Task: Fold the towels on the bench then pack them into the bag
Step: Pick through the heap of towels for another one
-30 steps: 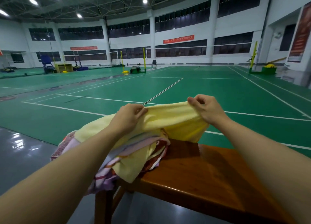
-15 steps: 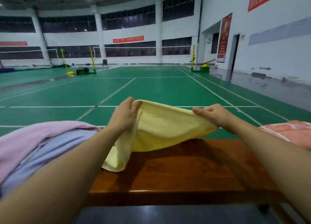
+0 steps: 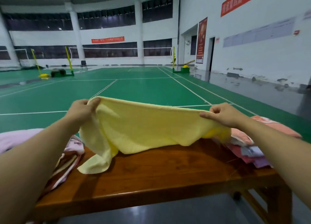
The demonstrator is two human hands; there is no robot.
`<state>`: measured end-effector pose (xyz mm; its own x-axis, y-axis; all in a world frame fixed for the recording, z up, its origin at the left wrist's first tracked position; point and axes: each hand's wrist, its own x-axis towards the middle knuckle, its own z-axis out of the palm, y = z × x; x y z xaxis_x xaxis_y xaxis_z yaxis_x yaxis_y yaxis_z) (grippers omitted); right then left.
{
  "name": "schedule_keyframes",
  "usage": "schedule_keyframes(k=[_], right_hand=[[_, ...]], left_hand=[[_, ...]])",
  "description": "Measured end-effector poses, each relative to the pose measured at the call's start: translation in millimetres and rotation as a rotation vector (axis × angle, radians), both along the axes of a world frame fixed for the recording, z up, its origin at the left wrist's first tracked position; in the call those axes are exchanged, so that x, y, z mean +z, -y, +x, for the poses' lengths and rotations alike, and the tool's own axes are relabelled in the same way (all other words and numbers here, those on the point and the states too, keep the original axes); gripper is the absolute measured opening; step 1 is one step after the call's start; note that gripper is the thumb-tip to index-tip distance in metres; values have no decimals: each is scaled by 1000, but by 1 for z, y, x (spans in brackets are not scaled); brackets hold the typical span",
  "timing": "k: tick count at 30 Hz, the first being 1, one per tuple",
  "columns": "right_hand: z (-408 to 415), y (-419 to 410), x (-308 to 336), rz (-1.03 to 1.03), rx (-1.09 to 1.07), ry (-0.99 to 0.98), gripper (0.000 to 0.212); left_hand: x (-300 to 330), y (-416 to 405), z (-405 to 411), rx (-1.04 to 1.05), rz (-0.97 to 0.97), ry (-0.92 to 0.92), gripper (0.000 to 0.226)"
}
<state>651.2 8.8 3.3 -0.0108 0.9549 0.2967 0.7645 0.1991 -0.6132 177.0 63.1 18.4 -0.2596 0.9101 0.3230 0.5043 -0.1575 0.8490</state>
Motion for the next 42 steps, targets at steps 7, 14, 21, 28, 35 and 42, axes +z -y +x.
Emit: schedule_keyframes(k=[7,14,21,28,35,42], right_hand=[[-10,3,13,-93,23,51,42],[-9,8,6,-219,9,-383,31],[-20,12,14,-167,-21,-730,27],[-58,12,34,224,-381,-551,31],[-73,41,64,789,-433,-231,38],[-81,58,86,1121,-552,-4,38]], left_hand=[[-3,31,-23,-282,-205,-39,75],[-5,52,-42,-432,-371,0,80],[7,54,-34,-247,-236,-52,29],[32,52,5,47,50,27,38],[62,77,31,209,391,-103,27],[82,97,48,464,632,-187,35]])
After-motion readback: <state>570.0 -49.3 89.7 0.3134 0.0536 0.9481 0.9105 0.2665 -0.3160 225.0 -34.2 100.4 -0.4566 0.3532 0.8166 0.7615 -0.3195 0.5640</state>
